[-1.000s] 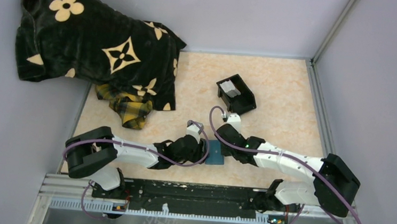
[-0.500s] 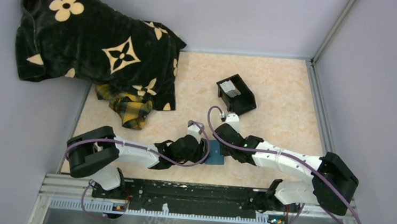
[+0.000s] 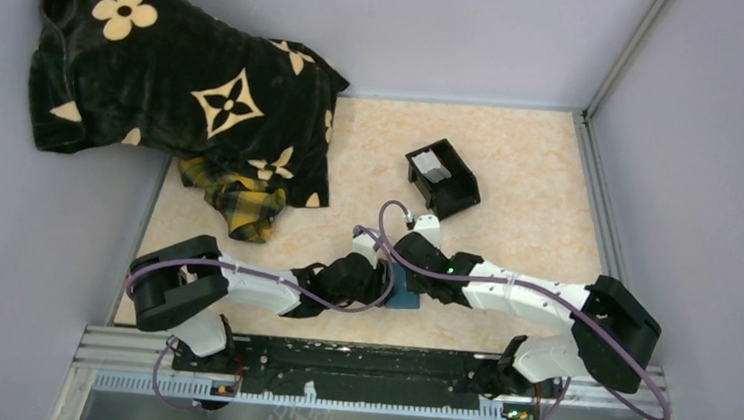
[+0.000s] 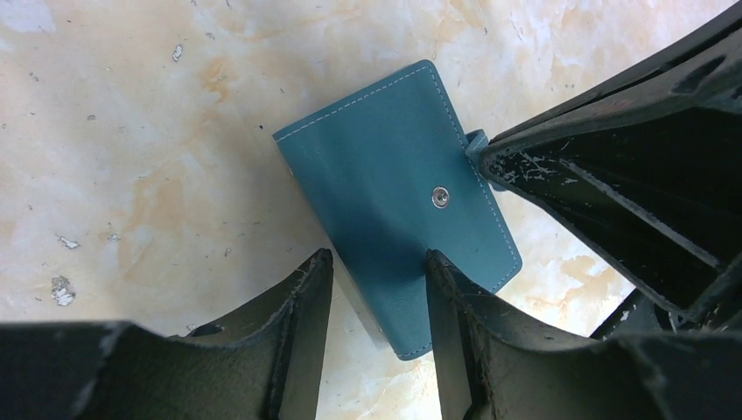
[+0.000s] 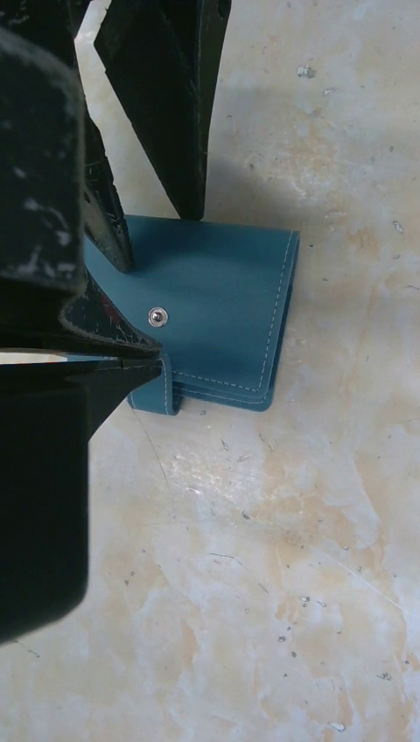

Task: Put the credit cards into the card holder
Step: Close the card holder at the center of the board.

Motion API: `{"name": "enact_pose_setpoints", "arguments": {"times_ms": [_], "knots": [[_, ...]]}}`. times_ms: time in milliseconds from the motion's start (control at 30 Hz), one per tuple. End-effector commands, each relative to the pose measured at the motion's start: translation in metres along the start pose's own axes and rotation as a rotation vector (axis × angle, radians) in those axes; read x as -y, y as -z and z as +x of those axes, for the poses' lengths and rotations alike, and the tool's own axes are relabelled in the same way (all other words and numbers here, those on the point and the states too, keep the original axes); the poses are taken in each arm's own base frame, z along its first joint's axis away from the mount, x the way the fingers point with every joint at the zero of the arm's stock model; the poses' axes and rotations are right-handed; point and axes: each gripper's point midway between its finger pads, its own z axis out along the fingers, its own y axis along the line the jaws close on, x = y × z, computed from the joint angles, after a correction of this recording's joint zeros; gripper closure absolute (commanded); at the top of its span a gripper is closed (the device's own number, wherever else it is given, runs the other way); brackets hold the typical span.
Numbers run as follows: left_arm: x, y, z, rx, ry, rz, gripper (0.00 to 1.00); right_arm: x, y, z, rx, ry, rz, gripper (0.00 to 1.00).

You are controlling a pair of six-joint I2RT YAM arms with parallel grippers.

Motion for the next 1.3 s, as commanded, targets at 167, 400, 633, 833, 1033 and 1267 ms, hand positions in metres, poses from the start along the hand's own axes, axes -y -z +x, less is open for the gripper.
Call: {"name": "enact_pose_setpoints", "arguments": {"times_ms": [167,400,633,833,1033,1267], "knots": [[-0.009,-0.002,0.02,-0.05,0.0,-0.013,0.49,-0.026,0.003,-0.021,0.049,-0.005,-0.036,1.0],[-0.015,-0.002,0.027,-0.061,0.001,-0.02,0.5,-0.034,-0.001,-0.019,0.037,0.022,-0.022,1.0],[-0.015,-0.001,0.03,-0.063,0.006,-0.013,0.51,-0.035,-0.005,-0.014,0.026,0.035,0.006,1.0],[-0.017,0.0,0.03,-0.059,0.008,-0.013,0.51,-0.024,-0.002,-0.012,0.029,0.053,0.062,1.0],[-0.017,0.0,0.031,-0.06,0.015,-0.013,0.51,-0.02,-0.001,-0.01,0.032,0.078,0.096,1.0],[-0.017,0.0,0.031,-0.058,0.02,-0.01,0.51,-0.028,-0.005,-0.004,0.016,0.099,0.088,1.0]]}}
